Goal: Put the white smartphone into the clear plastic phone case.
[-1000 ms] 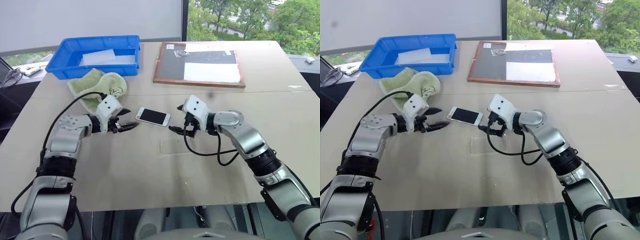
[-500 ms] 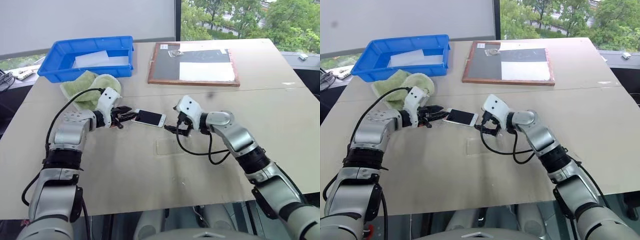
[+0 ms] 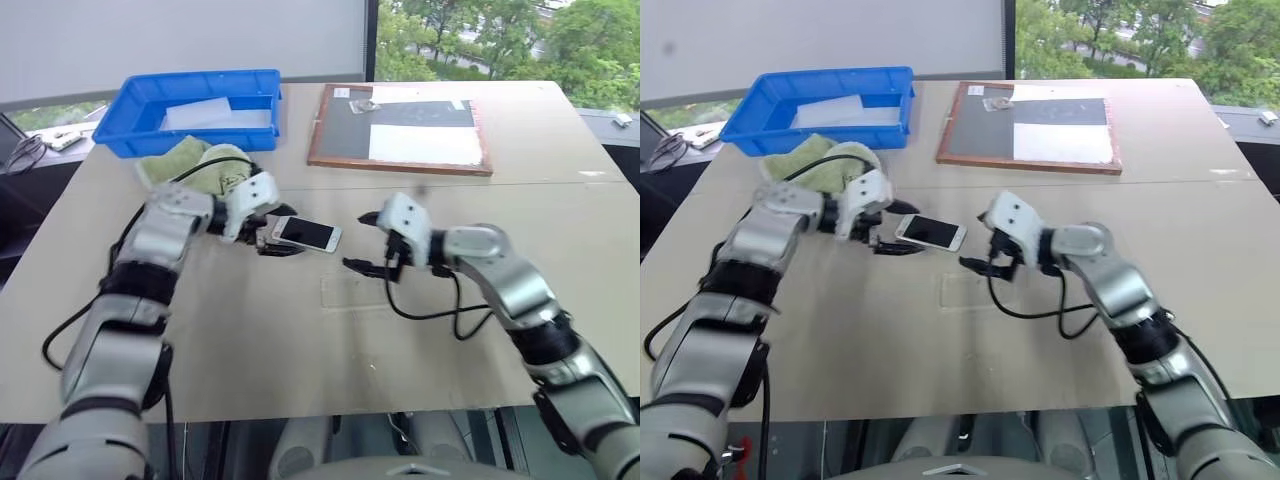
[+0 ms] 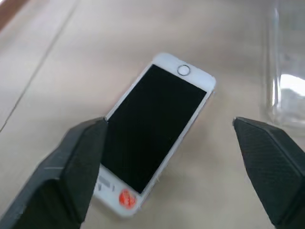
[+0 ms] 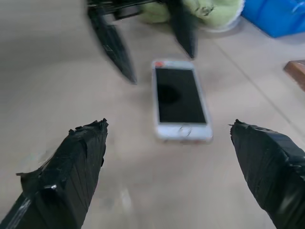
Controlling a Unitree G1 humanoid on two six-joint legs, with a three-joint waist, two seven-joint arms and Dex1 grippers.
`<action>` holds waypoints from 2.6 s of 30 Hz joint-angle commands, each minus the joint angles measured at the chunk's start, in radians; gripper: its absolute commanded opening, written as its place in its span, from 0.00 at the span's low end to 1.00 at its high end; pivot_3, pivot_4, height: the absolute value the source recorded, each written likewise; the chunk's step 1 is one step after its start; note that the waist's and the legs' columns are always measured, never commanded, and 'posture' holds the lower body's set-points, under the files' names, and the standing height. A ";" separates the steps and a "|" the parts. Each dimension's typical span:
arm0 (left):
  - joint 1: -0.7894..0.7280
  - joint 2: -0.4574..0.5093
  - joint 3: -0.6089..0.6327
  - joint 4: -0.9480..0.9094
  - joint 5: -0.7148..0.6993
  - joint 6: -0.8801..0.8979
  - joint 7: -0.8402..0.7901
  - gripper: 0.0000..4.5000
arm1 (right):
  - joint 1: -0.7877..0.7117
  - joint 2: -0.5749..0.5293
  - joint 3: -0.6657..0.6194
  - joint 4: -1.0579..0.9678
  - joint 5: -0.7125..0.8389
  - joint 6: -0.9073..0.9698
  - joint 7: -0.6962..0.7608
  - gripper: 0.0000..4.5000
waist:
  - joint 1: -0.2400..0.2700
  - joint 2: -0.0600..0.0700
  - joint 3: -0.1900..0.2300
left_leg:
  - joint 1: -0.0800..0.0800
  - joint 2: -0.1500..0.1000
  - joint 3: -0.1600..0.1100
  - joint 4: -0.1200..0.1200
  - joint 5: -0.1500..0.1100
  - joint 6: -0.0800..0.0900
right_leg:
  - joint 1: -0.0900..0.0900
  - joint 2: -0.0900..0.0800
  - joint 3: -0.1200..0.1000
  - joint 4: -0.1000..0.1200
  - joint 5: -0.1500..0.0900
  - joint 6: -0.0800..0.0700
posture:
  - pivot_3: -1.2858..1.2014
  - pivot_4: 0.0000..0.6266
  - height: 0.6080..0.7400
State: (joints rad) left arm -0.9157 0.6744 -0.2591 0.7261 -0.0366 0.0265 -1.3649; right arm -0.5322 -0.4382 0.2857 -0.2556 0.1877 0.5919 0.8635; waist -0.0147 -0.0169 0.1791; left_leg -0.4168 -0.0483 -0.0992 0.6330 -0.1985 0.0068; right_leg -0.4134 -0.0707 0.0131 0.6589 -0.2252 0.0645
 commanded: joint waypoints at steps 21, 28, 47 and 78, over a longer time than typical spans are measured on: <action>-0.245 -0.095 -0.103 0.585 0.332 -0.297 -0.055 0.94 | 0.303 -0.148 -0.263 -0.504 0.244 0.246 -0.196 1.00 | -0.027 -0.002 0.000 | 0.000 0.001 0.001 0.001 0.000 0.001 | 0.001 0.000 0.001 0.001 -0.003 0.006 | 0.52 0.24 1.00; -0.239 -0.110 -0.053 0.576 0.289 -0.294 -0.102 0.64 | 0.314 -0.154 -0.265 -0.513 0.254 0.245 -0.230 1.00 | -0.028 -0.003 0.000 | 0.003 0.003 0.001 0.001 0.000 0.001 | 0.001 0.001 0.001 0.003 -0.004 0.006 | 0.52 0.24 1.00; -0.377 -0.564 -0.086 0.439 0.201 -0.206 -0.077 0.64 | 0.663 -0.230 -0.678 -0.776 0.349 0.331 -0.363 1.00 | 0.000 -0.005 0.001 | -0.005 -0.001 -0.003 0.005 -0.001 0.001 | 0.000 -0.001 -0.003 0.001 -0.004 0.007 | 0.52 0.24 1.00; 0.642 -0.063 0.452 -1.263 -0.395 0.762 0.131 1.00 | 0.139 -0.367 -0.057 -0.147 0.338 0.338 -0.278 1.00 | -0.011 -0.002 0.002 | 0.001 0.006 -0.001 0.003 -0.001 0.001 | 0.001 0.000 0.005 -0.001 -0.002 0.002 | 0.52 0.24 1.00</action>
State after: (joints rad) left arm -0.3057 0.6057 0.1523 -0.4396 -0.3753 0.7384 -1.2786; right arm -0.3742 -0.7897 0.2136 -0.4244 0.5555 0.9611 0.5408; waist -0.0257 -0.0189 0.1811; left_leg -0.4145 -0.0422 -0.0998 0.6355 -0.1992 0.0083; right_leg -0.4109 -0.0710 0.0181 0.6579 -0.2270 0.0668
